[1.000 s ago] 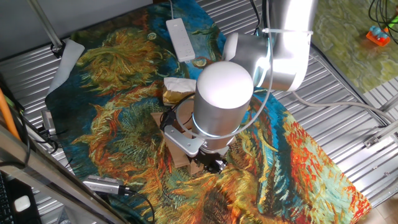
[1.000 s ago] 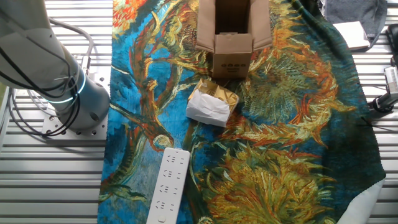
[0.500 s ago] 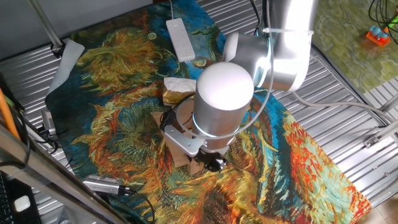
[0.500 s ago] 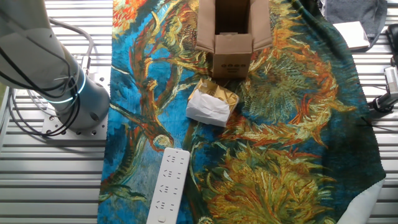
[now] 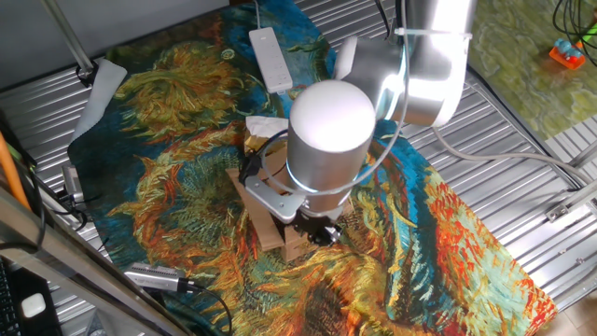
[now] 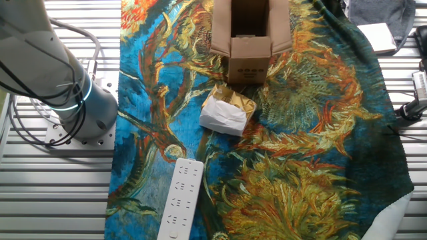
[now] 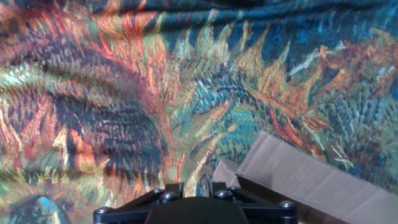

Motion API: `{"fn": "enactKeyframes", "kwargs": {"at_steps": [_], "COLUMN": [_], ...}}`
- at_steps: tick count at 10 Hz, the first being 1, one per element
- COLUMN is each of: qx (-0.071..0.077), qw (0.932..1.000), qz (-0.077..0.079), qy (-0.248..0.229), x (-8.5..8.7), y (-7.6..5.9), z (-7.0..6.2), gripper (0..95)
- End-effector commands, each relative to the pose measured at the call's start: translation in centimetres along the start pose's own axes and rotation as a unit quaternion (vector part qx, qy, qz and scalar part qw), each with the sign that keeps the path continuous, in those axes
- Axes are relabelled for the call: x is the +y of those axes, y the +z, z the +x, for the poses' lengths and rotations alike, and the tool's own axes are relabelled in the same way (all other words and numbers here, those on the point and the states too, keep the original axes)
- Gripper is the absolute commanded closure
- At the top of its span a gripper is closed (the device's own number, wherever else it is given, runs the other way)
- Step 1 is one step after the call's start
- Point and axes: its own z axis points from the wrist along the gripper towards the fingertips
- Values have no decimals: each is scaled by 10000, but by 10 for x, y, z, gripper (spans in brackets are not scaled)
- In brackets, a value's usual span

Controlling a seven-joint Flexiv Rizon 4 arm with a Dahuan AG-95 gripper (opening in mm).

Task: Cover the box

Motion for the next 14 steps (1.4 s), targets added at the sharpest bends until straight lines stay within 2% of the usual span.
{"fn": "enactKeyframes", "kwargs": {"at_steps": [1,3,4,9,13,14], "qx": [-15,-37,-33,-55,-129,-130], "qw": [10000,10000,10000,9997,9995,9995], "qz": [-1,4,5,-18,1,5], "qy": [-10,-33,-65,-236,-301,-304], "x": [-1,-5,-9,-32,-36,-36], "y": [4,8,8,11,29,32], "z": [1,2,1,11,14,14], "gripper": [760,760,950,950,950,760]}}
